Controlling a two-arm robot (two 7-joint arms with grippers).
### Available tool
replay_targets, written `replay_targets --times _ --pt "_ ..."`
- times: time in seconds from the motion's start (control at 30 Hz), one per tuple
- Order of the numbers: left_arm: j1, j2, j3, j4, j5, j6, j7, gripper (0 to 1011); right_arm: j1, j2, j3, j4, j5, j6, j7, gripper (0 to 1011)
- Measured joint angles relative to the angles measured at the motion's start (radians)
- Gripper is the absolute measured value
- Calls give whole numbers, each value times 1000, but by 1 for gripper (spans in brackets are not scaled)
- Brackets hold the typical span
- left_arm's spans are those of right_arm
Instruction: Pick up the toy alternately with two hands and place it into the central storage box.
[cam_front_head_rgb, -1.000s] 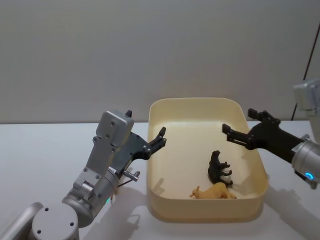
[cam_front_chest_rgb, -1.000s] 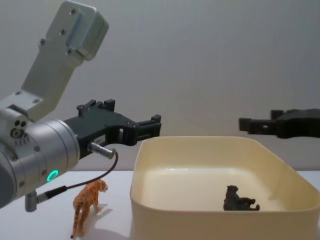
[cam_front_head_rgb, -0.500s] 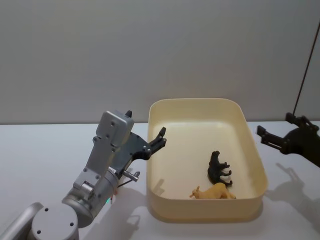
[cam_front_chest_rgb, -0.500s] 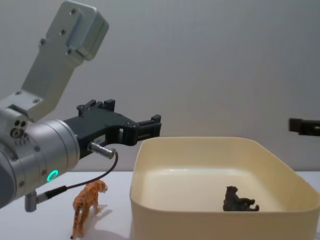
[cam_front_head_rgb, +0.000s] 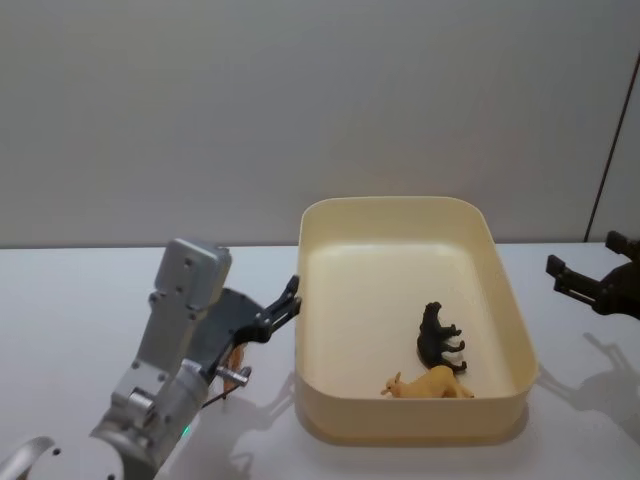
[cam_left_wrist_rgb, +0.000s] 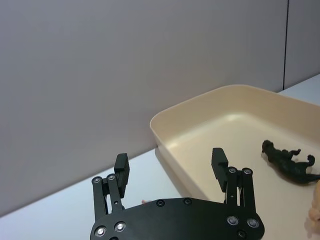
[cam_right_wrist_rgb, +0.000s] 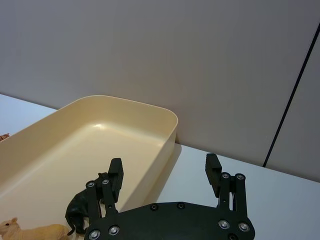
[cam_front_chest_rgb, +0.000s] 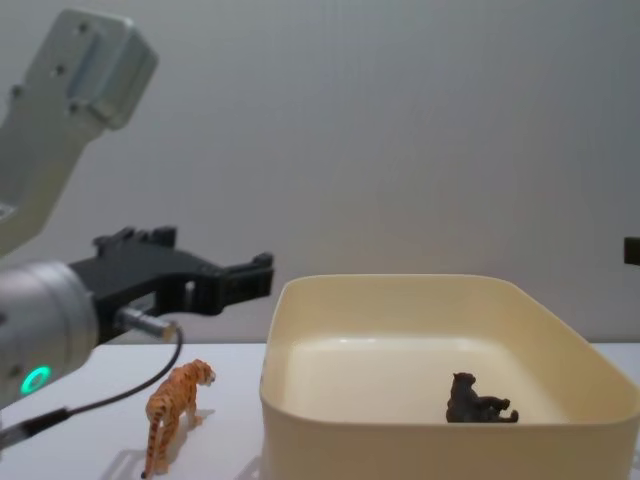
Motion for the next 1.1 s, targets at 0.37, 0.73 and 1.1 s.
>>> replay_targets --times 0.37,0.73,1.1 --pt "57 59 -30 -40 -123 75 5 1002 -16 12 9 -11 11 -1 -10 1001" --pt "48 65 -48 26 -200 132 -76 1001 -23 17 14 -16 16 -2 -14 1001" --pt "4 32 -54 125 -210 161 -110 1001 -25 19 15 -19 17 -2 -16 1001"
